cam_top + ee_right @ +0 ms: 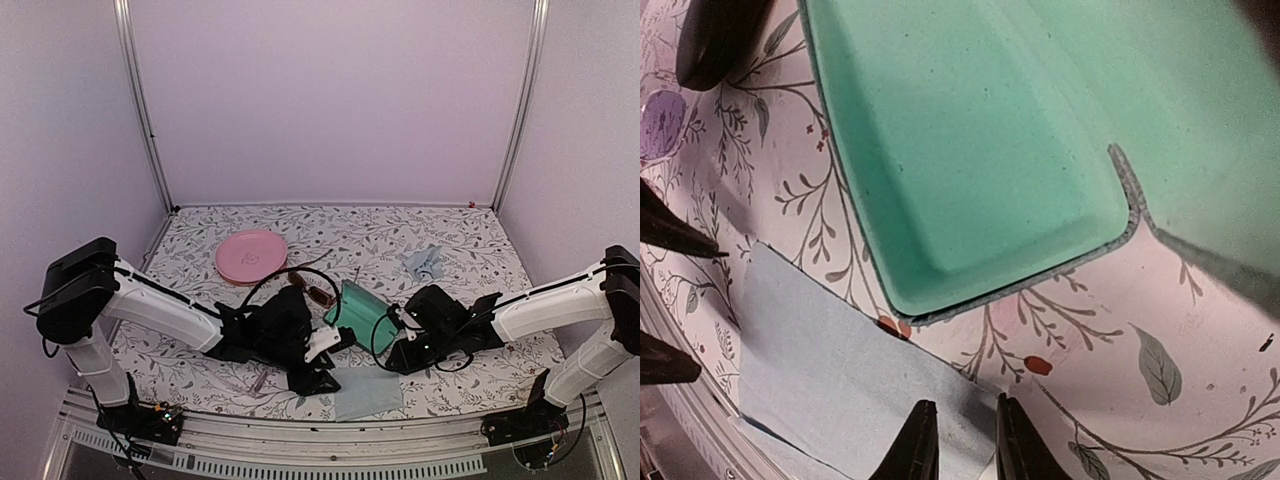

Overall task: Organize the sunglasses
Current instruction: Adjust the glasses cleaning cloth at the center of the board.

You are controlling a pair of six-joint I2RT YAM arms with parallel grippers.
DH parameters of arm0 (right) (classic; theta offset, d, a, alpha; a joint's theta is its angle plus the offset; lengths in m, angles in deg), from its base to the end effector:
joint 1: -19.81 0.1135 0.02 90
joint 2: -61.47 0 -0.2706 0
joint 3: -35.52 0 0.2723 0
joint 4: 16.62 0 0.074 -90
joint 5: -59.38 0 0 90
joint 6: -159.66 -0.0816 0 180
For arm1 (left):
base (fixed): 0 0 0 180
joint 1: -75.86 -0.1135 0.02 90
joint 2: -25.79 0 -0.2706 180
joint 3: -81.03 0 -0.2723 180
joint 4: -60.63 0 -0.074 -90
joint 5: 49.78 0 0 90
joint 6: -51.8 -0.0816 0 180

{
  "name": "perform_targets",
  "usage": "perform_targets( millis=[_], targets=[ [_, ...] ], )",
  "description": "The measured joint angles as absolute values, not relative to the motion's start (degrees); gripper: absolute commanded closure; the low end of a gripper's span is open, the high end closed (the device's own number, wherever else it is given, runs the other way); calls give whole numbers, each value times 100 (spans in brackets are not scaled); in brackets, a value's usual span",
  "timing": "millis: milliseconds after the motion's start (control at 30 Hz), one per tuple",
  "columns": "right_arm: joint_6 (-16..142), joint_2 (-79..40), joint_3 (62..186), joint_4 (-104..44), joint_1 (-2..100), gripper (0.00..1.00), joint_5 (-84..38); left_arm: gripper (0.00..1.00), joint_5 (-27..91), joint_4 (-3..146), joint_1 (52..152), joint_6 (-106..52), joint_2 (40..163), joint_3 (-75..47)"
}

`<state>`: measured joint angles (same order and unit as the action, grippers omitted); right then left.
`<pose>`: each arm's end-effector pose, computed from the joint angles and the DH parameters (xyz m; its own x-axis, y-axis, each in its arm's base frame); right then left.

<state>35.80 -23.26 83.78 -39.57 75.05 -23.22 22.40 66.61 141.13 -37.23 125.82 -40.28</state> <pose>0.1584 0.2467 0.0877 -0.8823 -0.3023 -0.3607 -0.4341 0.8189 0.3755 0.1339 -0.3505 0.0886 -0.3236 0.6641 -0.6740 0.9462 0.2211 -0.2364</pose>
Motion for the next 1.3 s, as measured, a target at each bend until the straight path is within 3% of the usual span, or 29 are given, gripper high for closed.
perform_targets(
  millis=[300,733,867,1067,1300],
  targets=[
    [3647,-2342,8376,-3839,7505,92,-2187,41,2596,6637,13881,-3672,12980,-3818],
    [3647,-2333,8354,-3686,7505,97,-2106,67,2373,6631,13873,-3856,13137,-3689],
    [3641,-2241,8312,-3683,7505,91,-2113,74,2292,6622,13873,-3891,13164,-3687],
    [3591,-2047,8264,-3742,7505,74,-2270,84,2286,6602,13873,-3885,13183,-3687],
    [3606,-2049,8162,-3858,7505,69,-2403,94,2316,6596,13873,-3832,13194,-3687]
  ],
)
